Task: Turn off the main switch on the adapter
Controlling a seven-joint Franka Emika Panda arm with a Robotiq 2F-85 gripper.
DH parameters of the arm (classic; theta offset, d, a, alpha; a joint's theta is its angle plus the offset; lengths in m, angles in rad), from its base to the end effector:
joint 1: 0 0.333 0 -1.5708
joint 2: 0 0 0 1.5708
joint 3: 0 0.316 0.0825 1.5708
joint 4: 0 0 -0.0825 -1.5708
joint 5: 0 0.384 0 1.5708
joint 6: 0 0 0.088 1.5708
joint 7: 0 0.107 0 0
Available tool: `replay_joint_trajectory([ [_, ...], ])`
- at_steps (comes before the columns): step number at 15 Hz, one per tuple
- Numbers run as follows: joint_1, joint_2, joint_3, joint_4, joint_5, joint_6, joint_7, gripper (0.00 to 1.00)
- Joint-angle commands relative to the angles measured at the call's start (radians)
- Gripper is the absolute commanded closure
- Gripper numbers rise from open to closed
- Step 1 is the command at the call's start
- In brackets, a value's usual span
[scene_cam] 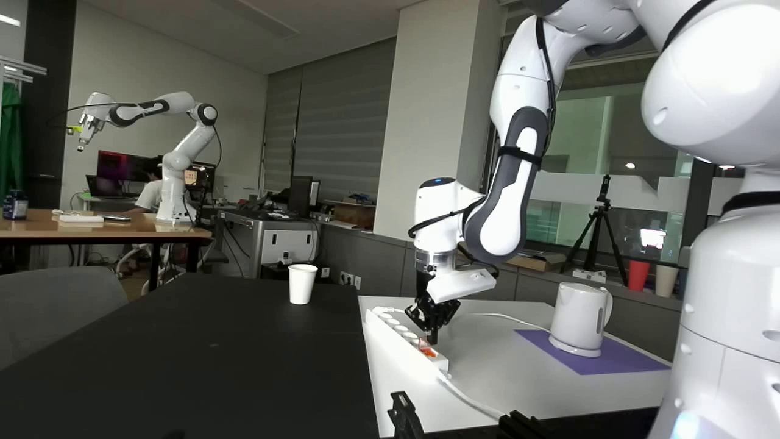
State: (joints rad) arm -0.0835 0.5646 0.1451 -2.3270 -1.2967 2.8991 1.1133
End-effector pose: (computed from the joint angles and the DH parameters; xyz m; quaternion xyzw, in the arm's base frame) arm 0.4581 0.0943 0.0944 0.9884 0.0920 0.0872 0.0836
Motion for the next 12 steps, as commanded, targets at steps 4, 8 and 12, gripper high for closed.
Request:
replay_joint_trajectory([
  [4,-0.023,0.088,0.018,0.044,0.059,0.014,-0.068,1.00],
  [8,-0.015,0.096,0.005,0.061,0.063,0.025,-0.076,1.00],
  [12,-0.012,0.107,-0.009,0.072,0.045,0.041,-0.068,1.00],
])
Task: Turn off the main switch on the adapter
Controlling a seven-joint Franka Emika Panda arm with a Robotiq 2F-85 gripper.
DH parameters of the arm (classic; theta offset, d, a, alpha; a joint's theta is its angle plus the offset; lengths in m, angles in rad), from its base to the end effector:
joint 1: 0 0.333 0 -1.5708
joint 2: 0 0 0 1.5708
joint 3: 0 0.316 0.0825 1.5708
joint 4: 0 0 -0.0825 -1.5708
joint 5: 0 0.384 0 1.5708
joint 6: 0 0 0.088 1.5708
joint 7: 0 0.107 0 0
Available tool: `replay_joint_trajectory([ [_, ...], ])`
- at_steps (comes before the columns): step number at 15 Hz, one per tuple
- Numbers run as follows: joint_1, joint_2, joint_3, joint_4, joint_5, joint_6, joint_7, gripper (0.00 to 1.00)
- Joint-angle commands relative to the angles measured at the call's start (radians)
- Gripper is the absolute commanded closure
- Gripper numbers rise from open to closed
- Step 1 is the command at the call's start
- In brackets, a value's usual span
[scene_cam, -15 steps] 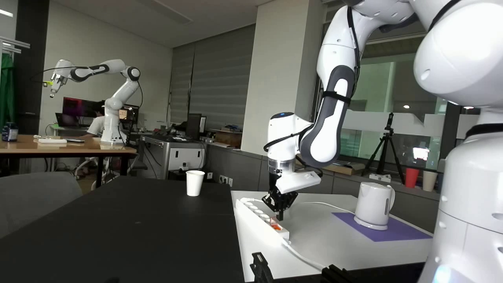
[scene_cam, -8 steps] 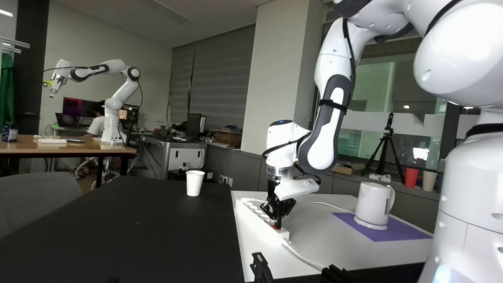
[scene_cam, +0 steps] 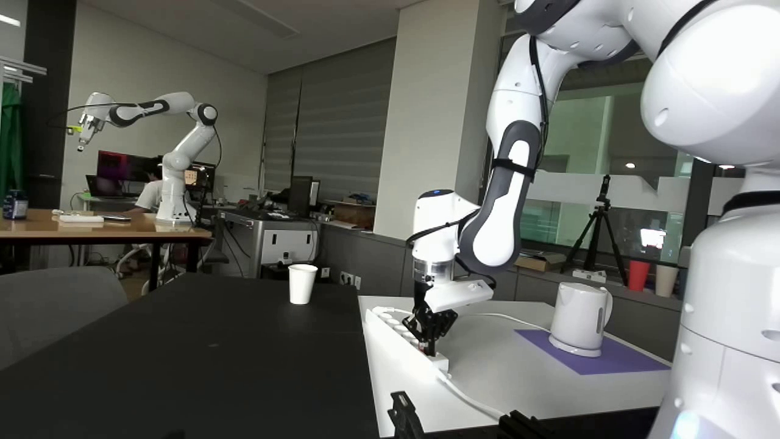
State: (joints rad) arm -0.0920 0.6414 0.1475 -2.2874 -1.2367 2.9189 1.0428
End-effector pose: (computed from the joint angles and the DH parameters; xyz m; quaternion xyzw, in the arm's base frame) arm 0.4621 0.0944 0.0709 0.9911 0.0950 0.0660 0.0663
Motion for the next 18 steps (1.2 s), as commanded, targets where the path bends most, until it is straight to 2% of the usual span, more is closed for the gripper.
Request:
replay_joint_trajectory([
  [1,-0.002,0.033,-0.017,0.034,-0.019,0.025,0.006,1.00],
  [5,-0.044,0.054,-0.029,0.033,0.001,0.084,-0.021,1.00],
  [9,-0.169,0.111,-0.003,0.023,0.086,0.175,-0.107,1.00],
  [10,-0.222,0.134,0.022,0.018,0.122,0.200,-0.151,1.00],
  [11,-0.192,0.146,-0.022,-0.009,0.282,0.267,-0.286,1.00],
  [12,-0.346,0.186,0.097,0.001,0.217,0.243,-0.266,1.00],
  [15,-0.535,0.263,0.224,0.002,0.266,0.233,-0.386,1.00],
  [18,-0.719,0.341,0.344,0.011,0.278,0.171,-0.467,1.00],
])
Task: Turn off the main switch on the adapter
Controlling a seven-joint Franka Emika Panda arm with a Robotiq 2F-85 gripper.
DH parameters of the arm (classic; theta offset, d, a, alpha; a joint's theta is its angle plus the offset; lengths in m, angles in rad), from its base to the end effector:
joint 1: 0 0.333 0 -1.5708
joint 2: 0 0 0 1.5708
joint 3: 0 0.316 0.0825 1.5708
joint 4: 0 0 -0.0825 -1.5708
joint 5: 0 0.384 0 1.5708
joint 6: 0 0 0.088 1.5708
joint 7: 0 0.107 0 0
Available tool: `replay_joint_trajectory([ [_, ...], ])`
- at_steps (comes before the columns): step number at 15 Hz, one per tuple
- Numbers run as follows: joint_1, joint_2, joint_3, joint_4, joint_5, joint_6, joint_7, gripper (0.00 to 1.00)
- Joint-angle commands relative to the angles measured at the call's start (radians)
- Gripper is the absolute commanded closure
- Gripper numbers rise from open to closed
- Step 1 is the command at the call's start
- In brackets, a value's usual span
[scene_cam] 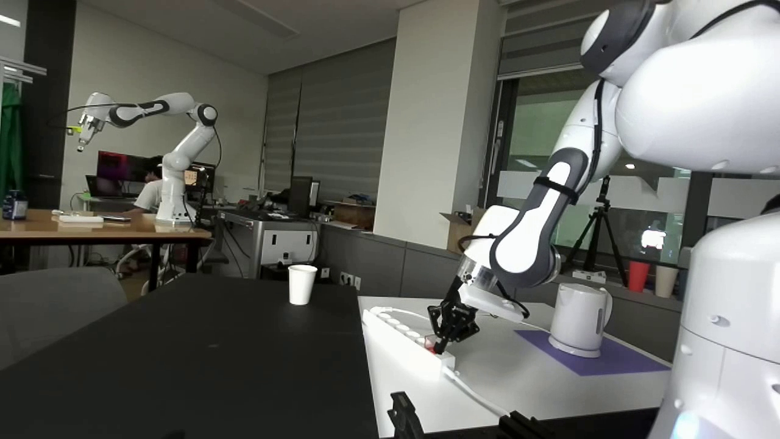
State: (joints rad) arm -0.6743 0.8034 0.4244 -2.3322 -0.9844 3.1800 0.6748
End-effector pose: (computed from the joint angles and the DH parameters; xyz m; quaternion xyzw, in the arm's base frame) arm 0.4656 -0.0047 0.0627 -0.9849 0.0350 -0.0896 0.1439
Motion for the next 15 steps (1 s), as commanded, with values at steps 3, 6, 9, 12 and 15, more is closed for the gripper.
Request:
replay_joint_trajectory([
  [3,-0.251,0.217,0.143,0.061,0.035,-0.142,-0.149,1.00],
  [6,-0.238,0.172,0.149,0.029,0.224,-0.115,-0.295,1.00],
  [9,-0.211,0.081,0.179,-0.020,0.464,-0.092,-0.462,1.00],
  [12,-0.169,-0.028,0.221,-0.066,0.667,-0.095,-0.609,1.00],
  [15,-0.114,-0.144,0.245,-0.103,0.783,-0.079,-0.680,1.00],
])
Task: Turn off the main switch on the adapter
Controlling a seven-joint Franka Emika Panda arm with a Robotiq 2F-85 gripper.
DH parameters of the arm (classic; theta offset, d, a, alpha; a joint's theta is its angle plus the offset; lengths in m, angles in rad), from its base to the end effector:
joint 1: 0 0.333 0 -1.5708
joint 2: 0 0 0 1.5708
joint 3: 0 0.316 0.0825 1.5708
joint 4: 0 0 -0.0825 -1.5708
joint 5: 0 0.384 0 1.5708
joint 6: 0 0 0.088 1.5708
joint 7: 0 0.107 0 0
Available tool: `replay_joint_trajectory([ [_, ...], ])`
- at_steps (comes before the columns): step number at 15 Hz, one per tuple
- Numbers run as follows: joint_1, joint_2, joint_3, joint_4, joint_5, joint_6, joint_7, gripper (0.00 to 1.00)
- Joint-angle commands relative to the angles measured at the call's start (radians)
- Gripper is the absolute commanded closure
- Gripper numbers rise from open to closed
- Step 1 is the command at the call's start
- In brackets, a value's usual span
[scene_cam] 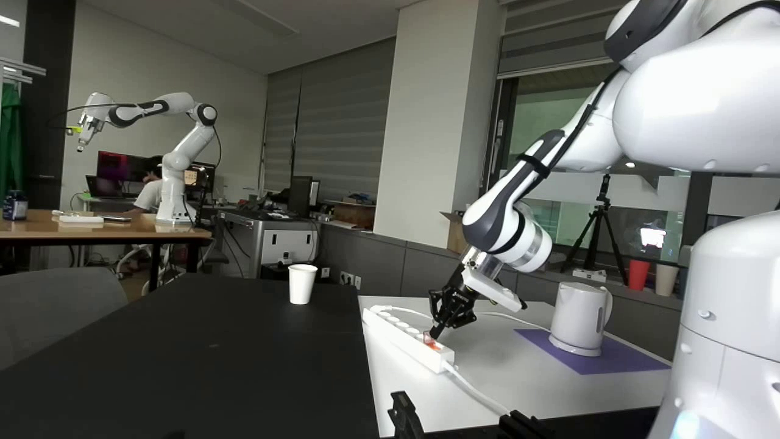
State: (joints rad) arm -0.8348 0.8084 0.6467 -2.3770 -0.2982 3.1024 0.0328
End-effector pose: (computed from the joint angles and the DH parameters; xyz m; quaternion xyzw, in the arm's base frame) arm 0.4851 -0.0199 0.0804 -0.9747 0.0469 -0.0808 0.2029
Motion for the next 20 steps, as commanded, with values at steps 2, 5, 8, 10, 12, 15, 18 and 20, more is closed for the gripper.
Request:
replay_joint_trajectory([
  [2,0.059,-0.217,0.057,-0.083,0.150,-0.011,-0.069,1.00],
  [5,0.091,-0.323,0.086,-0.092,0.226,-0.095,-0.092,1.00],
  [8,0.157,-0.414,0.058,-0.080,0.308,-0.183,-0.122,1.00],
  [10,0.223,-0.469,0.010,-0.074,0.359,-0.235,-0.146,1.00],
  [12,0.316,-0.513,-0.073,-0.069,0.389,-0.284,-0.165,1.00],
  [15,0.516,-0.564,-0.269,-0.062,0.362,-0.374,-0.155,0.67],
  [18,0.702,-0.599,-0.468,-0.063,0.218,-0.441,-0.071,0.46],
  [20,0.778,-0.605,-0.550,-0.052,0.132,-0.483,-0.033,0.34],
])
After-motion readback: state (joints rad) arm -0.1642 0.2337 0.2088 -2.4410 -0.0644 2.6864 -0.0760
